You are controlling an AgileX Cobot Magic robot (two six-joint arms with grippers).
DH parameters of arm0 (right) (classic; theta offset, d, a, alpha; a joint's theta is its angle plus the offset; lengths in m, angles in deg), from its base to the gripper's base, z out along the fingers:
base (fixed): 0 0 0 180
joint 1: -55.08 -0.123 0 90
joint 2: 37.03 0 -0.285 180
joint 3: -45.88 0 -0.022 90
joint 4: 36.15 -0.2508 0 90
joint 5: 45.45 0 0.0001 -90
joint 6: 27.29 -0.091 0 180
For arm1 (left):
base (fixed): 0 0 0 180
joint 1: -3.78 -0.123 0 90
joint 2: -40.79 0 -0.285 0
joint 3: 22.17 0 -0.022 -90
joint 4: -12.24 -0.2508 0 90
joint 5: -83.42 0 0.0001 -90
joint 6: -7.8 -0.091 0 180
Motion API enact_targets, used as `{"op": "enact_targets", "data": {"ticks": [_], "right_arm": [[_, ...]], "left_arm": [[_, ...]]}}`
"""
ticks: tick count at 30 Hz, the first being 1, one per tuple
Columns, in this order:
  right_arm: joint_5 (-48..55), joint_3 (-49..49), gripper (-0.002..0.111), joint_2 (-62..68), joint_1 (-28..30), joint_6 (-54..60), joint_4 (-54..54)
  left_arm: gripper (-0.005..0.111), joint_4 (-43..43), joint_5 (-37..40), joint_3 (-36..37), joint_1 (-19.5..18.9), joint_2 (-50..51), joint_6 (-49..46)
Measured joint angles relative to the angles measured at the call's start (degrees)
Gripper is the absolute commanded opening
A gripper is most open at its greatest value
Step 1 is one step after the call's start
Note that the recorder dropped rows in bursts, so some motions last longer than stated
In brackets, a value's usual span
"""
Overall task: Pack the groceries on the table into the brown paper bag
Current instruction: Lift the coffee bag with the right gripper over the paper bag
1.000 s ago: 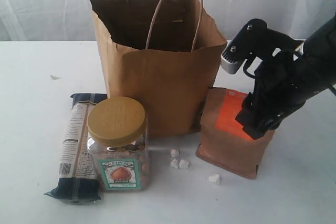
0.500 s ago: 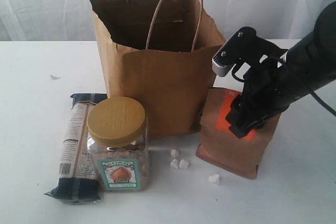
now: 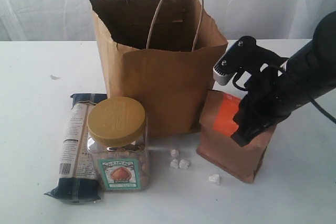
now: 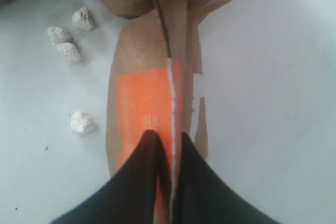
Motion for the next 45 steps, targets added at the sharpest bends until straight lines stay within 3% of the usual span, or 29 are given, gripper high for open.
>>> {"op": "enact_targets", "data": {"ticks": [10,14,20,30,36,41,45], "right_arm": [[3.43,-0.35,0.0,-9.04,0.0,-8.38,10.95],[8.13,-0.35,0.0,-15.6,0.0,-16.55,18.53],[16.27,1.8,0.0,-25.56,0.0,-23.23,20.05],[21.91,23.1,0.0,-26.66,0.0,-24.94,12.57],[11.66,33.52,0.0,-16.76,0.0,-20.81,5.59],[0.47,36.56,0.0,-8.32,0.0,-11.17,-4.84],[-1.88,36.68,0.0,-3.38,0.0,-5.44,-15.99]], "left_arm": [[0.0,0.0,0.0,0.0,0.0,0.0,0.0],[0.0,0.0,0.0,0.0,0.0,0.0,0.0],[0.0,0.0,0.0,0.0,0.0,0.0,0.0],[0.0,0.0,0.0,0.0,0.0,0.0,0.0],[0.0,0.0,0.0,0.0,0.0,0.0,0.0],[0.0,0.0,0.0,0.0,0.0,0.0,0.0],[0.0,0.0,0.0,0.0,0.0,0.0,0.0]]}}
